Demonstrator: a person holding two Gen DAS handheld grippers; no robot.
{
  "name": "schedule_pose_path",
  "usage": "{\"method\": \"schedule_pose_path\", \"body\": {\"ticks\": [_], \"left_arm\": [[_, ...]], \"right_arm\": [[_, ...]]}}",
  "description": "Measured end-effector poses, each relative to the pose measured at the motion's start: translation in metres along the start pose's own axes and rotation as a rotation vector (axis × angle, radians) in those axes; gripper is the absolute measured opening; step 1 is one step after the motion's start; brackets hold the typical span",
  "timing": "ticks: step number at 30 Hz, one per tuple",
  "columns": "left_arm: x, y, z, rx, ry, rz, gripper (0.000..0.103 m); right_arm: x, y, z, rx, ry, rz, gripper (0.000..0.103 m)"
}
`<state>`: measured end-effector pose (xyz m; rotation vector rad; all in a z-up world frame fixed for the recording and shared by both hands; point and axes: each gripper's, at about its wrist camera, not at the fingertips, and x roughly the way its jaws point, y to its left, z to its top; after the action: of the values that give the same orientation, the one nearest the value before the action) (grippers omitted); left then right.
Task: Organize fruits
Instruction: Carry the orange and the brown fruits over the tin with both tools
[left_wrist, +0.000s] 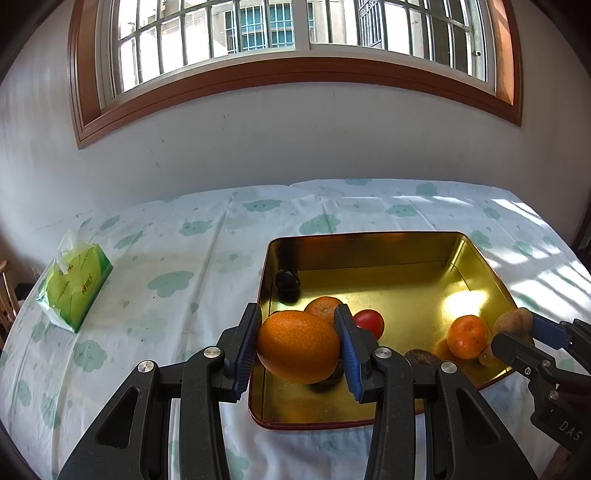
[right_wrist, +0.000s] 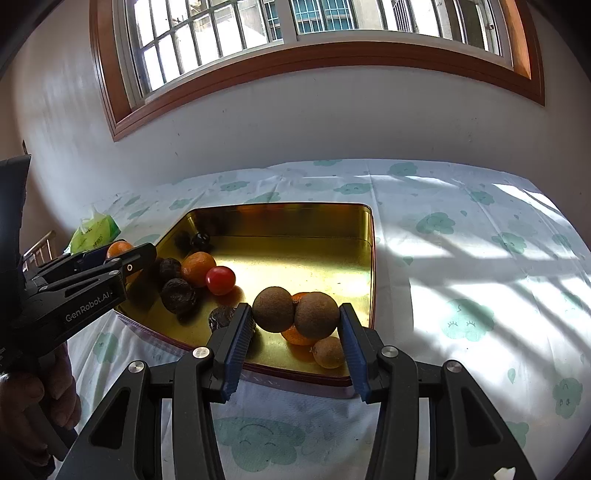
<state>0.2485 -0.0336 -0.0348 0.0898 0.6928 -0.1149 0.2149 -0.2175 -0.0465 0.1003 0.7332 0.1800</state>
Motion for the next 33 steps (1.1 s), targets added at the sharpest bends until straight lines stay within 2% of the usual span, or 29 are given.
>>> {"method": "schedule_pose_path", "body": {"ticks": [33], "left_arm": [[0.036, 0.009, 0.003, -0.02, 0.001, -0.011, 0.042]], "right_arm": [[0.034, 0.001, 0.007, -0.009, -0.004, -0.018, 0.045]]}}
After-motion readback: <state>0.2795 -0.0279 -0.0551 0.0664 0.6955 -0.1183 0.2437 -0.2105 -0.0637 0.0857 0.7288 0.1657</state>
